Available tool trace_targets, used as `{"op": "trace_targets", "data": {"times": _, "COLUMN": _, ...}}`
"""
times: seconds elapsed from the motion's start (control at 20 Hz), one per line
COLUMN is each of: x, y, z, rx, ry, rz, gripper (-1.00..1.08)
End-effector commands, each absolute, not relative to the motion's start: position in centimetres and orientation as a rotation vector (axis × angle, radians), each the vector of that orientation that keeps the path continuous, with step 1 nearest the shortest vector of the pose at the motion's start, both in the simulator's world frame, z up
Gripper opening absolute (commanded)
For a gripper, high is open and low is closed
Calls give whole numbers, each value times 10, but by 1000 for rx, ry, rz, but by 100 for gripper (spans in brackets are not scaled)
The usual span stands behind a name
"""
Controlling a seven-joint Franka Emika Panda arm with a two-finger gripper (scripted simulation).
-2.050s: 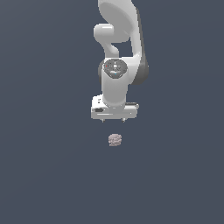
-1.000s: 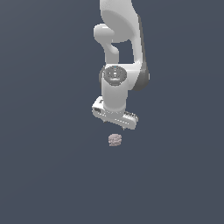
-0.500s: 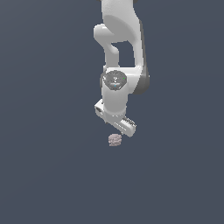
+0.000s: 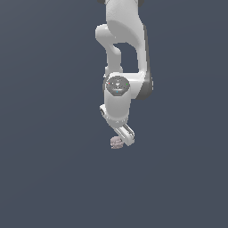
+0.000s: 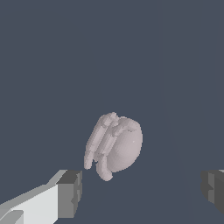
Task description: Pick up the object and move it to a goal position.
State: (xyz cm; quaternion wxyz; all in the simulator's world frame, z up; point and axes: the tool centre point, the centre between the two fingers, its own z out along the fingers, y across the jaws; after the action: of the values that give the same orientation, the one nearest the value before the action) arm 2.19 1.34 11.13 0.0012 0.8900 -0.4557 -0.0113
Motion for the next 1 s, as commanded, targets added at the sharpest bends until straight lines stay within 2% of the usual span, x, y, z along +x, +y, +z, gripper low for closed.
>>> {"op": "trace_targets", "data": {"times": 0.0, "x": 24, "y": 14, "z": 109, "rx": 2742, "ry": -1529, "rz": -31, "gripper": 100}}
{"op": "trace_targets", "data": {"times": 0.95, "x": 36, "y": 16, "z": 95, "rx": 2412, "ry": -2012, "rz": -2, "gripper": 100}}
